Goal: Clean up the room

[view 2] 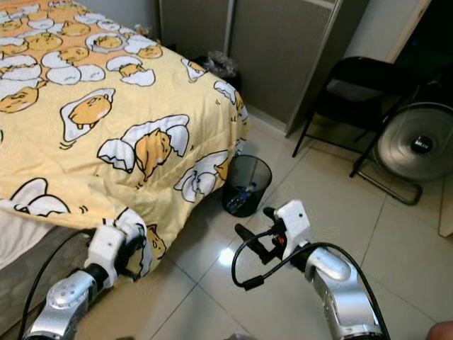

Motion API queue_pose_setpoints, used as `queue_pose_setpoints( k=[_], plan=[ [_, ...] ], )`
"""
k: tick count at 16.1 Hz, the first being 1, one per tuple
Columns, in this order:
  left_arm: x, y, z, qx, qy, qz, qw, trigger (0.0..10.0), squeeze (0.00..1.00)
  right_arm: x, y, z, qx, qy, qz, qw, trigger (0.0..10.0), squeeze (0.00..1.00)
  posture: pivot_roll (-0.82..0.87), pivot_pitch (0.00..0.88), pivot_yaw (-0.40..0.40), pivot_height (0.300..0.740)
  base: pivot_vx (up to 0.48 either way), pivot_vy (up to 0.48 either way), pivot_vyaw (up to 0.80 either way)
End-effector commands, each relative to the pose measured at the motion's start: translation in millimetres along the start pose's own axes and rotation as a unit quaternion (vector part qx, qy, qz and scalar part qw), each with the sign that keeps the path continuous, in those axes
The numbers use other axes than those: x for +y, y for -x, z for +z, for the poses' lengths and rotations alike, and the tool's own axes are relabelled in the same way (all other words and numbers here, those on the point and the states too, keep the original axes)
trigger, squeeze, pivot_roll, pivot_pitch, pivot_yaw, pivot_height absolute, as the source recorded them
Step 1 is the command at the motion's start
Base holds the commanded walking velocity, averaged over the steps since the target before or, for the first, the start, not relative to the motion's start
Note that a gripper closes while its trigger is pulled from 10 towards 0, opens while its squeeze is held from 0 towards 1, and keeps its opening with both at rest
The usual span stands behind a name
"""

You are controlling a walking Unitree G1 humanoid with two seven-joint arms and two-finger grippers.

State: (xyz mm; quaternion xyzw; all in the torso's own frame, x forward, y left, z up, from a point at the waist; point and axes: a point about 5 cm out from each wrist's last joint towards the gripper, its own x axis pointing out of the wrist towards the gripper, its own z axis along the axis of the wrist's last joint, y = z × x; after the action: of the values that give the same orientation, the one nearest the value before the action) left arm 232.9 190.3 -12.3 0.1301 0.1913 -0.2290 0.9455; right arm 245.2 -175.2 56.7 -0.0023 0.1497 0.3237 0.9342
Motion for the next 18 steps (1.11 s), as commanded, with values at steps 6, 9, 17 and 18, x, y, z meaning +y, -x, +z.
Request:
queue_pose_setpoints(
  k=[6, 9, 17, 18],
  plan=[
    [-33.4, -12.7, 11, -0.010, -0.052, -0.161, 0.986, 10.0, 0.00, -0.6, 5.2, 3, 0.000, 0.004, -0.005, 1.000, 10.0, 0.02, -0.12, 0.070, -0.086, 0.736, 0.000, 0.000, 0.00],
    [-30.9, -16.8, 8, 0.008, -0.034, -0.149, 0.988, 10.0, 0.00, -0.9, 7.4, 2, 0.006, 0.008, -0.004, 1.000, 10.0, 0.02, -0.13, 0.069, -0.088, 0.736, 0.000, 0.000, 0.00],
    [10.7, 13.1, -24, -0.031, 0.304, 0.087, 0.948, 10.0, 0.00, -3.7, 12.5, 0, 0.019, 0.011, -0.004, 1.000, 10.0, 0.01, -0.12, 0.066, -0.113, 0.736, 0.000, 0.000, 0.00],
    [5.9, 21.4, -32, -0.020, 0.295, 0.073, 0.953, 10.0, 0.00, -2.9, 12.4, -1, 0.022, 0.011, -0.001, 1.000, 10.0, 0.02, -0.11, 0.066, -0.119, 0.736, 0.000, 0.000, 0.00]
  ],
)
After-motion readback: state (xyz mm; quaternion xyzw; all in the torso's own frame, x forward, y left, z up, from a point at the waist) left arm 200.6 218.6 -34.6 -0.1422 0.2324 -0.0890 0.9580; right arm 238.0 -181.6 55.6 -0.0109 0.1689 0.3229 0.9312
